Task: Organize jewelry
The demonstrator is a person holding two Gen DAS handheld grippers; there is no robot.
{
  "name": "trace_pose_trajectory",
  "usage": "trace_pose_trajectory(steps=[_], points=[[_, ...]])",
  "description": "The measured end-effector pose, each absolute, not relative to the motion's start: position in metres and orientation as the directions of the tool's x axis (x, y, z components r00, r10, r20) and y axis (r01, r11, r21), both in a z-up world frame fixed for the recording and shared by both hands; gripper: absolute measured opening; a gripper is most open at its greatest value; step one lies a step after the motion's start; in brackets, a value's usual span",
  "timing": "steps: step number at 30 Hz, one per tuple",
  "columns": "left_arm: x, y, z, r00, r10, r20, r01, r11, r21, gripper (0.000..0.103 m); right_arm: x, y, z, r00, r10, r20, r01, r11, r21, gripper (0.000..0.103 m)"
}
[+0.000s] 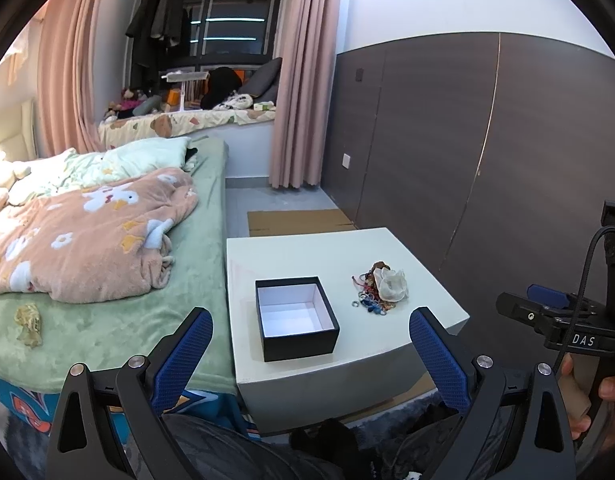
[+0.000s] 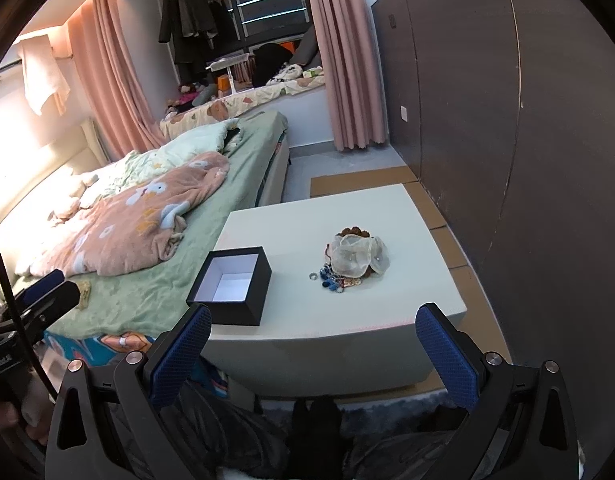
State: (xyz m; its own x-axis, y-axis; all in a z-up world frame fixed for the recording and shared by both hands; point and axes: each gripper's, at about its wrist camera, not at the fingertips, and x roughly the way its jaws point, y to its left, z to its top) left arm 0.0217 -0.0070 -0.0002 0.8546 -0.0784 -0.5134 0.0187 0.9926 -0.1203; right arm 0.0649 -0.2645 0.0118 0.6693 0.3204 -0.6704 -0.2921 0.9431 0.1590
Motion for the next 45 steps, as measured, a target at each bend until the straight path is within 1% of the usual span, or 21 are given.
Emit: trace_pose_trajectory(steps=[17,24,29,45], points=[[0.019,-0.014,-0.001,0.864,-0.086,-0.497,0.026,0.992,-0.127,0.099,0.061,-0.267,0.013,0.686,0.314,-0.657,-0.294,0.945,0.144,0.103],[0.014,-0.009,0.003,0.863,-0.091,-0.498,0.019,0.989,-0.149,0.099,0.062,-0.267,0.013,0.685,0.313,-0.658,-0.294,0.945,0.144,0.103],[0.008,-0.008,0.006,0.867,-0.089,-0.491,0.023,0.990,-0.139,0.099,0.054,-0.266,0.017,0.699,0.322,-0.639,-0.293,0.944,0.155,0.103],[0.010,0.000,0.007,0.871,-0.101,-0.481,0.026,0.987,-0.159,0.099,0.054,-0.254,0.024,0.715,0.272,-0.644,-0.280,0.956,0.092,0.103]])
